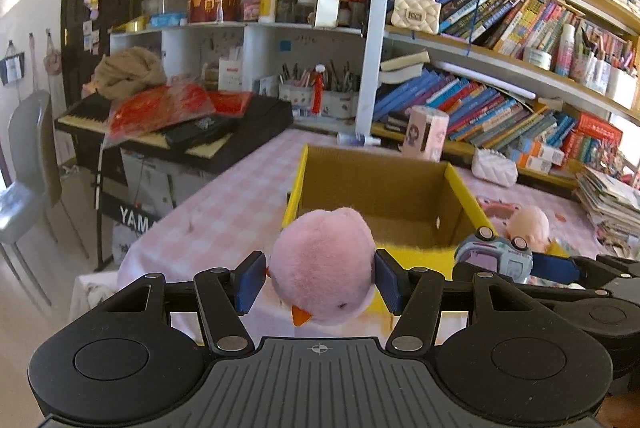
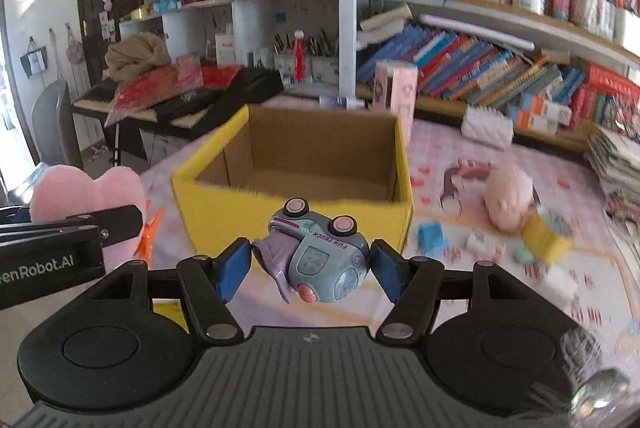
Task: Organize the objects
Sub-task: 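Carry chick in left tool while right tool carries car over yellow box, then open left tool dropping chick into box while right tool releases car inside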
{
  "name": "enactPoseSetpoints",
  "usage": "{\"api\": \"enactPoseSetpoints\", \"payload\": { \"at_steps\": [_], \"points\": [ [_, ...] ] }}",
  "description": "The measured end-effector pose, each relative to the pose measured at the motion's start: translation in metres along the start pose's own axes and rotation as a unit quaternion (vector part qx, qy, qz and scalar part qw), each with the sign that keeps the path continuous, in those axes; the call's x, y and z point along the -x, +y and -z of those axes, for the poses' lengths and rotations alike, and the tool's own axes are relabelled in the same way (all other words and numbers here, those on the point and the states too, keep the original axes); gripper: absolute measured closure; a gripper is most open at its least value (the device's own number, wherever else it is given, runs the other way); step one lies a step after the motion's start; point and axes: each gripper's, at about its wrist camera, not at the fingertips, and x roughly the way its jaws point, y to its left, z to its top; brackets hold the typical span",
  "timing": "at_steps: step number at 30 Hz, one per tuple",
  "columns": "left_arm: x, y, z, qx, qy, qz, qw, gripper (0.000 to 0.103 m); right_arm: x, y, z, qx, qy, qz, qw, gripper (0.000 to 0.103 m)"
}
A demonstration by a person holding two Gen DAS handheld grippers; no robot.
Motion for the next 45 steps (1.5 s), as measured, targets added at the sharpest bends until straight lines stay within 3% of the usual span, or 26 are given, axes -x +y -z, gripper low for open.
{"api": "enactPoseSetpoints", "payload": {
  "at_steps": [9,17,23,24,26,27,28,34,41,45],
  "points": [
    [-0.066,-0.014,-0.038,-0.003,0.001,-0.028,0.9996,0.045,-0.071,-0.019,-0.048,0.054,-0.010,-0.020,0.998,0.039],
    [-0.130,-0.034,-0.051,-0.020,0.040,-0.060,0.9972,0.045,-0.152,-0.029,-0.064,0.138,0.051,-0.047,0.988,0.039],
    [-0.168,-0.041,-0.048,-0.024,0.086,-0.078,0.9929,0.045,-0.202,-0.030,-0.066,0.197,0.102,-0.076,0.972,0.039],
    [-0.173,-0.041,-0.048,-0.024,0.093,-0.080,0.9922,0.045,-0.208,-0.030,-0.066,0.205,0.106,-0.079,0.970,0.050],
    [-0.181,-0.042,-0.048,-0.022,0.104,-0.082,0.9910,0.046,-0.218,-0.030,-0.067,0.221,0.123,-0.090,0.963,0.057],
    [-0.185,-0.043,-0.047,-0.022,0.106,-0.083,0.9906,0.046,-0.222,-0.031,-0.068,0.224,0.127,-0.094,0.962,0.068],
    [-0.188,-0.043,-0.047,-0.025,0.108,-0.086,0.9901,0.046,-0.227,-0.031,-0.069,0.228,0.132,-0.097,0.960,0.071],
    [-0.200,-0.046,-0.047,-0.029,0.121,-0.092,0.9879,0.046,-0.236,-0.025,-0.069,0.258,0.151,-0.119,0.947,0.075],
    [-0.203,-0.047,-0.045,-0.029,0.122,-0.103,0.9868,0.044,-0.232,-0.022,-0.065,0.273,0.143,-0.123,0.943,0.075],
    [-0.192,-0.048,-0.049,-0.022,0.106,-0.091,0.9900,0.026,-0.224,-0.027,-0.067,0.256,0.126,-0.118,0.951,0.074]
  ]
}}
